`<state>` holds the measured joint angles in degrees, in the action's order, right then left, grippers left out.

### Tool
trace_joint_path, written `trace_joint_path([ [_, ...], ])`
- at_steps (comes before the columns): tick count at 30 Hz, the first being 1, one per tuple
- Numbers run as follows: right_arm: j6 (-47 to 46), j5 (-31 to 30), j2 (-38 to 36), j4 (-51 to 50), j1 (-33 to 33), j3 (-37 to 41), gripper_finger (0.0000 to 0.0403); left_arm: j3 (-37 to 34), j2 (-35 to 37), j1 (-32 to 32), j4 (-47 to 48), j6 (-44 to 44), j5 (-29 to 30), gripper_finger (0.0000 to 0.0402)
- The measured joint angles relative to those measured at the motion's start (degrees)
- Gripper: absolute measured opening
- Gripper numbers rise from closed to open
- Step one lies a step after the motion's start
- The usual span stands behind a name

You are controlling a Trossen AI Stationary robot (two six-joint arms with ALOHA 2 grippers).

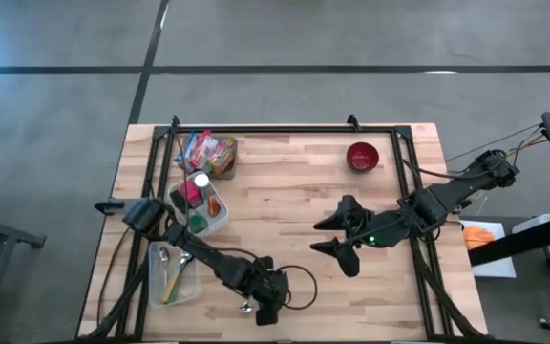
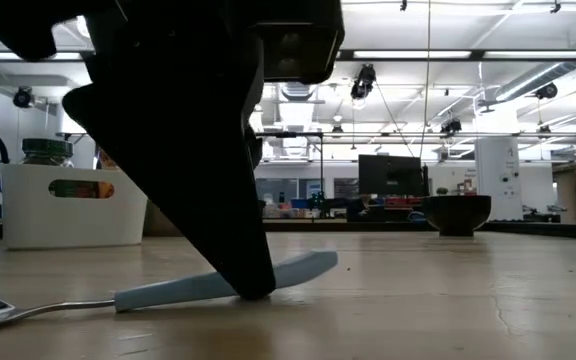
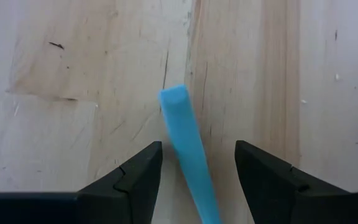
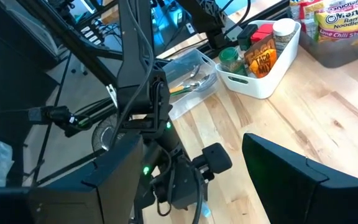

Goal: Pick & Place Food Item
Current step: Put the blue spoon into the transparent bin

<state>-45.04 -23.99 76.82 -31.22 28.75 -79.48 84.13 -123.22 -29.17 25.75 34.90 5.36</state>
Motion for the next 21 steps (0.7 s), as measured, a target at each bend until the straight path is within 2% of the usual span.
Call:
trace_joint_path([
  [6,0.22,0.00,-0.02,-0.09,0.40,0.00,0.0271,-2.08,0.19,-0.13,-2.63,0.34,0.14,0.0196],
  [10,0.22,0.00,-0.04,-0.15,0.40,0.02,0.0271,-2.83,0.28,-0.15,-3.47,-3.02,0.41,0.0144],
  [16,0.13,0.05,-0.04,-0.28,0.40,0.02,0.0271,-2.89,0.22,-0.04,-3.70,-9.16,0.37,0.0024],
  [21,0.00,3.11,-0.04,-0.30,0.36,0.02,0.0271,-2.86,0.19,-0.11,-4.52,-9.42,-0.06,0.0019],
])
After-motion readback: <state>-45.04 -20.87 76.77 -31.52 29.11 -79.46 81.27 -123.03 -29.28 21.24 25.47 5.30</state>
